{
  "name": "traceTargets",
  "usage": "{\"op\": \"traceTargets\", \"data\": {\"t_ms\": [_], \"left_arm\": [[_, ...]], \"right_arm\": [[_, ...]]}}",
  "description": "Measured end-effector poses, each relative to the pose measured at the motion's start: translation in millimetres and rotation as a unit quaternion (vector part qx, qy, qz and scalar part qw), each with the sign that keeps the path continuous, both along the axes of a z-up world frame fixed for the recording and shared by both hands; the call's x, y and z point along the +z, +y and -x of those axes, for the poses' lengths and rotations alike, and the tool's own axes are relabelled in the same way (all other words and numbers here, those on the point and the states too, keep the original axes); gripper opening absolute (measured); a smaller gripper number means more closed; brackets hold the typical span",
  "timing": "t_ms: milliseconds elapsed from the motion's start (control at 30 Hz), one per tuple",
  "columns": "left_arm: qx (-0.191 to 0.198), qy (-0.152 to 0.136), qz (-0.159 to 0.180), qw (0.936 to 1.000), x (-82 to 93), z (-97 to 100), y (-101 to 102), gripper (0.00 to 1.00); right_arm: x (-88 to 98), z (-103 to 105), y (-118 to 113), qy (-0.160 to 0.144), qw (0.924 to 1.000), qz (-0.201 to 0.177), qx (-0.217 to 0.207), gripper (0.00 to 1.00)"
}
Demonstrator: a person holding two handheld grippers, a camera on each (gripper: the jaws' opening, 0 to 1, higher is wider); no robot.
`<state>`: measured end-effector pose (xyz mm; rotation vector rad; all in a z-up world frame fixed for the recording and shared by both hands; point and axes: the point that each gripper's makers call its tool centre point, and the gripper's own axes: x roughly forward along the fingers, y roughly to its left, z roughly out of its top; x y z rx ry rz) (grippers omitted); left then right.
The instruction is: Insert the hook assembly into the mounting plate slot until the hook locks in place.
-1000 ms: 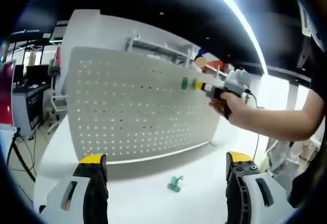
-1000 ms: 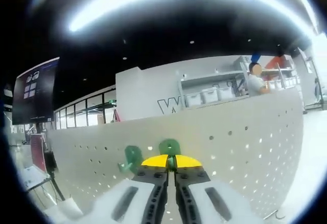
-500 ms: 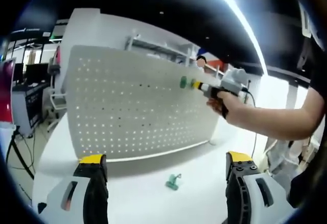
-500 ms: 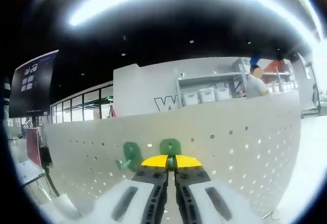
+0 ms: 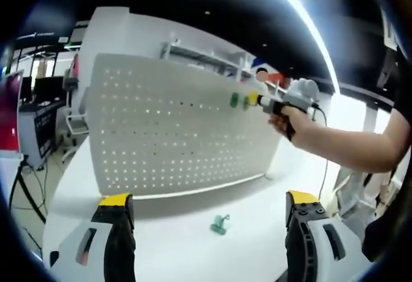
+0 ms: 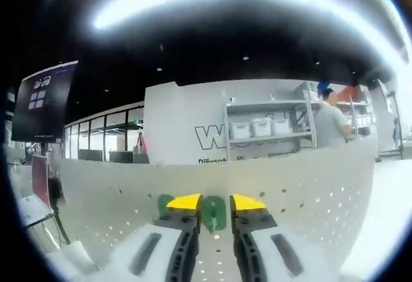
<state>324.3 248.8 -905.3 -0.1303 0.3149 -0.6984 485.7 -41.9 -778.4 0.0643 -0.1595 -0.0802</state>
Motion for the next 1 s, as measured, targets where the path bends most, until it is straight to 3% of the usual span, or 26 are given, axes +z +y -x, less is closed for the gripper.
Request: {"op": "traceTargets", "data": {"t_ms": [200, 400, 567, 633, 733, 1000], "left_arm": [[-0.003, 0.004, -0.006, 1.0000, -2.4, 3.1, -0.1, 1.00], [-0.007, 0.013, -0.012, 0.9998, -8.5, 8.8, -0.9, 1.00], [-0.012, 0.026, -0.017, 0.9994, -15.7, 13.5, -1.2, 1.00], [-0.014, 0.030, -0.021, 0.9992, -17.8, 15.0, -1.0, 1.00], [-0.017, 0.034, -0.023, 0.9990, -19.7, 17.7, -1.7, 1.00], [-0.029, 0.058, -0.027, 0.9975, -32.5, 25.9, -5.3, 1.00]], "right_arm": [[3.5, 10.0, -0.6, 0.009, 0.9997, 0.000, 0.021, 0.25], [-12.2, 28.6, 4.5, 0.046, 0.9971, 0.026, 0.055, 0.30], [-24.0, 45.4, 6.4, 0.067, 0.9948, 0.019, 0.074, 0.33], [-28.9, 54.3, 5.4, 0.073, 0.9936, 0.050, 0.070, 0.32], [-44.3, 64.9, 12.2, 0.096, 0.9903, 0.030, 0.096, 0.36], [-83.6, 95.1, 14.1, 0.135, 0.9849, 0.035, 0.103, 0.37]]}}
